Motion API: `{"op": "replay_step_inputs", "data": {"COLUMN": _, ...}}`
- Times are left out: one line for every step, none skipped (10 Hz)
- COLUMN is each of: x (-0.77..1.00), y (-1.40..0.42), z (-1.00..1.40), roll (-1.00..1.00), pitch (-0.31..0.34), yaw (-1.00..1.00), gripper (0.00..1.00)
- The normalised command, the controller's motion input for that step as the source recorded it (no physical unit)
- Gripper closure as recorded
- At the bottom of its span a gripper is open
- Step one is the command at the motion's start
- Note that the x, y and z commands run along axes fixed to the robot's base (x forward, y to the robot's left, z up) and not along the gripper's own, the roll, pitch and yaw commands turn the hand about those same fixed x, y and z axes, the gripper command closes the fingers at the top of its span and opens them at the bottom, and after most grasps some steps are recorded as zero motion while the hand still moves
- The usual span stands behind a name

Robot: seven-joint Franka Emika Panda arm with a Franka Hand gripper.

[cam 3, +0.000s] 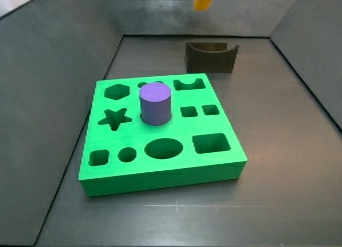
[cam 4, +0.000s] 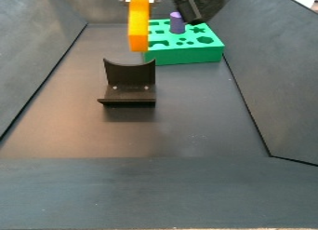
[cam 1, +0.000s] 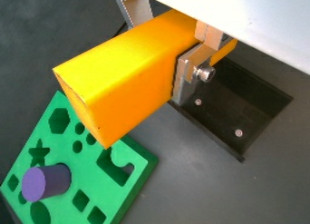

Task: Pick up the rectangle object. Move up. Place the rectangle object on the fixture. Regrasp the rectangle object. Move to above the board. Insert the rectangle object.
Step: Place the rectangle object on the fixture.

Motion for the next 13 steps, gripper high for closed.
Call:
{"op": "replay_step_inputs", "data": {"x": 0.43, "y": 0.03, "z": -0.01, "roll": -0.2, "pitch": 0.058, "yaw": -0.08, "gripper": 1.0}}
{"op": "replay_step_inputs", "data": {"x": 0.27, "y": 0.03, "z": -0.01, "roll": -0.16, "pitch": 0.056, "yaw": -0.07, "gripper": 1.0}}
{"op": "replay_step_inputs", "data": {"x": 0.17, "y": 0.03, "z": -0.01, "roll": -0.14, "pitch": 0.058, "yaw": -0.06, "gripper": 1.0}}
{"op": "replay_step_inputs", "data": {"x": 0.12, "y": 0.13, "z": -1.0, "roll": -1.0, "pitch": 0.255, "yaw": -0.01, "gripper": 1.0}}
{"op": "replay_step_inputs", "data": {"x": 0.12, "y": 0.13, "z": -1.0, "roll": -1.0, "pitch": 0.242, "yaw": -0.02, "gripper": 1.0}}
{"op": "replay_step_inputs", "data": {"x": 0.14, "y": 0.14, "z": -1.0, "roll": -0.89, "pitch": 0.253, "yaw": -0.12, "gripper": 1.0}}
{"op": "replay_step_inputs", "data": {"x": 0.15, "y": 0.14, "z": -1.0, "roll": -0.78, "pitch": 0.244, "yaw": -0.15, "gripper": 1.0}}
{"op": "replay_step_inputs", "data": {"x": 0.16, "y": 0.14, "z": -1.0, "roll": -0.55, "pitch": 0.188, "yaw": -0.19, "gripper": 1.0}}
{"op": "replay_step_inputs", "data": {"x": 0.17, "y": 0.14, "z": -1.0, "roll": -0.38, "pitch": 0.139, "yaw": -0.21, "gripper": 1.0}}
{"op": "replay_step_inputs", "data": {"x": 0.18, "y": 0.13, "z": -1.0, "roll": -0.23, "pitch": 0.076, "yaw": -0.22, "gripper": 1.0}}
{"op": "replay_step_inputs", "data": {"x": 0.18, "y": 0.14, "z": -0.98, "roll": -0.2, "pitch": 0.043, "yaw": -0.22, "gripper": 1.0}}
{"op": "replay_step_inputs", "data": {"x": 0.14, "y": 0.1, "z": -0.69, "roll": -0.17, "pitch": -0.007, "yaw": -0.19, "gripper": 1.0}}
{"op": "replay_step_inputs", "data": {"x": 0.11, "y": 0.11, "z": -0.51, "roll": -0.14, "pitch": -0.036, "yaw": -0.17, "gripper": 1.0}}
